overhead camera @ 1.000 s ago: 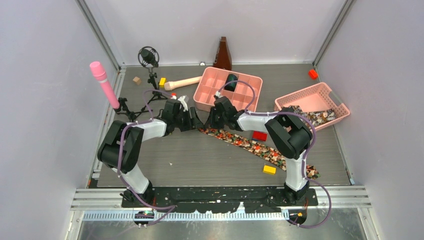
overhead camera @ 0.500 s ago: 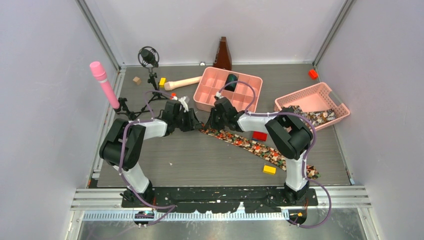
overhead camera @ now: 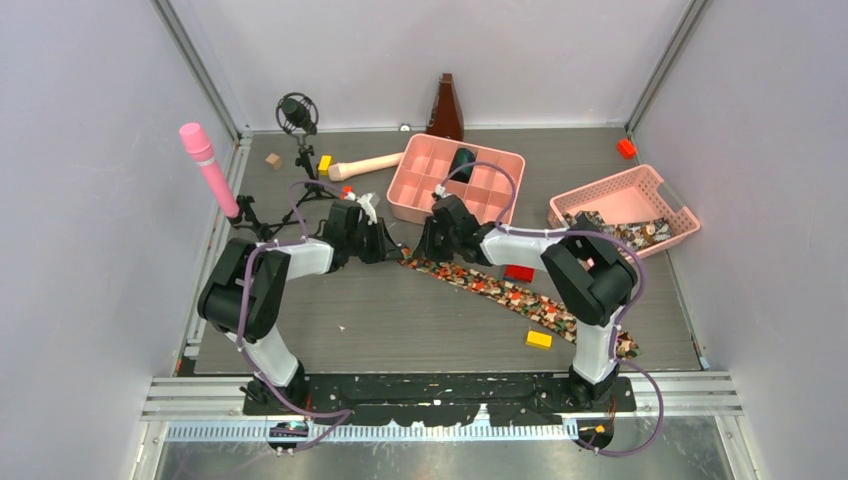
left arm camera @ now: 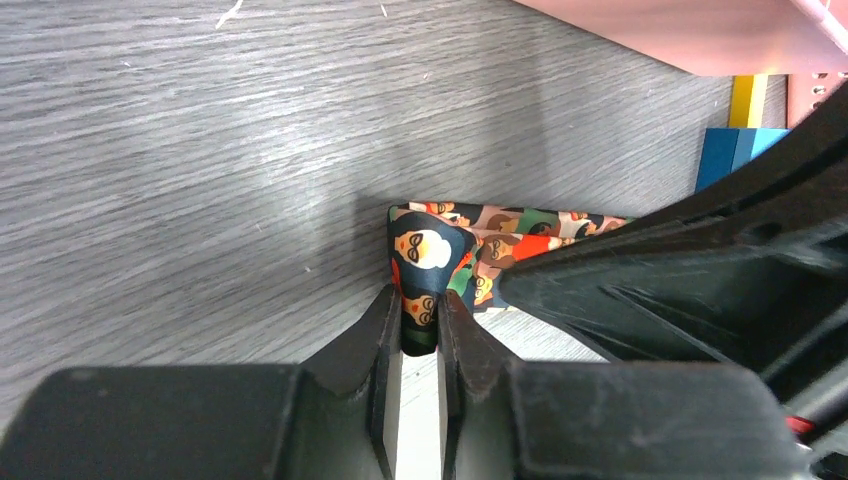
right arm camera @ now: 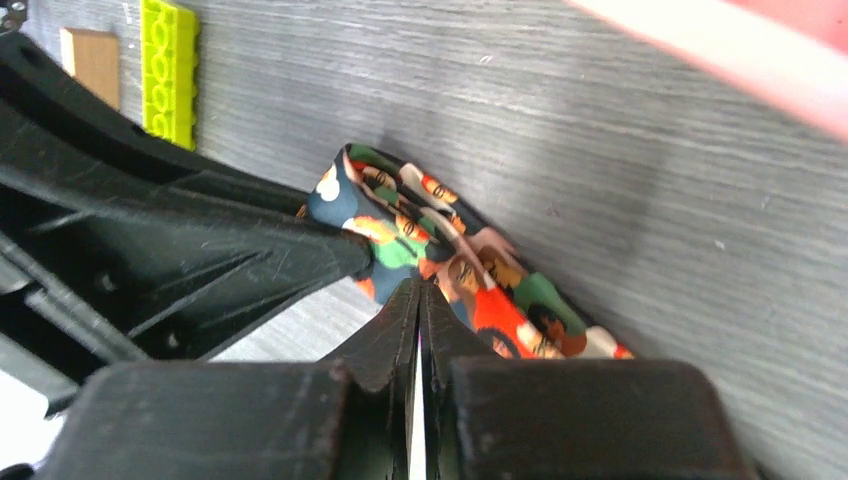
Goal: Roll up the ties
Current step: Roll the tie at the center of the board.
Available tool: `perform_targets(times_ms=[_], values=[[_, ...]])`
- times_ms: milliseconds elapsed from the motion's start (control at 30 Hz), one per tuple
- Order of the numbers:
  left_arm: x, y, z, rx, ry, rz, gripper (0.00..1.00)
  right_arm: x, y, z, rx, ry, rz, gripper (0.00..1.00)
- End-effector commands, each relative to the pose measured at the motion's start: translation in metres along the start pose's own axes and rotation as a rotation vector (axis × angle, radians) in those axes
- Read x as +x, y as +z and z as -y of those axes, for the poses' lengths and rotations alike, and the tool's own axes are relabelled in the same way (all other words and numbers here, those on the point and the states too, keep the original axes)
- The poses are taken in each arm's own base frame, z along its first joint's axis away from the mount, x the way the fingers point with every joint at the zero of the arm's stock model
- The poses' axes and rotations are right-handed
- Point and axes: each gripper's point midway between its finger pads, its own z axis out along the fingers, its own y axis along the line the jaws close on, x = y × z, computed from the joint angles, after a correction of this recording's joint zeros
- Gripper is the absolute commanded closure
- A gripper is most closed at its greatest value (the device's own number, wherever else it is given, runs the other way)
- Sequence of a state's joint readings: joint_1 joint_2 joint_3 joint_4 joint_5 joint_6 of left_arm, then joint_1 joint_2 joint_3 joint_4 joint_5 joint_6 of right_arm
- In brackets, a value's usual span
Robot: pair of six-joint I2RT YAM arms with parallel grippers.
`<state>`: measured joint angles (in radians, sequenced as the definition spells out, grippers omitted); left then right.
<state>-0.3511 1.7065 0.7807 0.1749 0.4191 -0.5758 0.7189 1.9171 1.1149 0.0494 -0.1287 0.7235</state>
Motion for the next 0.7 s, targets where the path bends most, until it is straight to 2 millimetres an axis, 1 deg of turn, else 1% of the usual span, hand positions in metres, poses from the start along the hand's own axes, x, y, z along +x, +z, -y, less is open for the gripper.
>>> perform_targets(times_ms=[0, 100, 167, 200, 233, 267, 300, 333, 367, 400, 433, 467, 500, 633, 667], values=[[-0.013, -0.013, 0.002, -0.028, 0.067, 0.055, 0.97, -0.024, -0.040, -0.032, -0.075, -0.037, 0.083, 0.90], [-0.018, -0.018, -0.002, -0.093, 0.107, 0.073, 0.99, -0.030, -0.054, -0.039, -0.093, -0.053, 0.105, 0.88], [-0.019, -0.021, -0.004, -0.143, 0.150, 0.079, 1.00, -0.036, -0.068, -0.044, -0.104, -0.065, 0.132, 0.87], [-0.019, -0.022, -0.006, -0.171, 0.170, 0.079, 1.00, -0.035, -0.071, -0.042, -0.094, -0.067, 0.137, 0.87], [-0.020, -0.023, -0.006, -0.195, 0.189, 0.081, 1.00, -0.039, -0.080, -0.045, -0.104, -0.074, 0.158, 0.87], [-0.020, -0.023, -0.006, -0.214, 0.209, 0.085, 1.00, -0.036, -0.083, -0.039, -0.082, -0.074, 0.160, 0.87], [-0.020, -0.024, -0.007, -0.238, 0.227, 0.087, 1.00, -0.040, -0.094, -0.042, -0.087, -0.082, 0.183, 0.87], [-0.017, -0.025, -0.009, -0.268, 0.246, 0.078, 1.00, -0.039, -0.097, -0.034, -0.057, -0.081, 0.192, 0.87], [-0.018, -0.026, -0.009, -0.295, 0.268, 0.080, 1.00, -0.042, -0.107, -0.032, -0.046, -0.091, 0.220, 0.87], [-0.018, -0.027, -0.009, -0.312, 0.292, 0.078, 1.00, -0.044, -0.112, -0.027, -0.019, -0.098, 0.236, 0.87], [-0.020, -0.029, -0.012, -0.355, 0.316, 0.088, 1.00, -0.047, -0.123, -0.020, 0.013, -0.098, 0.272, 0.87], [-0.021, -0.030, -0.013, -0.380, 0.337, 0.094, 1.00, -0.049, -0.128, -0.017, 0.027, -0.106, 0.287, 0.87], [-0.021, -0.032, -0.013, -0.401, 0.359, 0.097, 1.00, -0.050, -0.138, -0.010, 0.054, -0.107, 0.314, 0.87], [-0.023, -0.036, -0.017, -0.501, 0.451, 0.112, 1.00, -0.054, -0.162, 0.005, 0.122, -0.126, 0.374, 0.86], [-0.023, -0.037, -0.017, -0.520, 0.470, 0.110, 1.00, -0.055, -0.168, 0.006, 0.127, -0.132, 0.386, 0.86]])
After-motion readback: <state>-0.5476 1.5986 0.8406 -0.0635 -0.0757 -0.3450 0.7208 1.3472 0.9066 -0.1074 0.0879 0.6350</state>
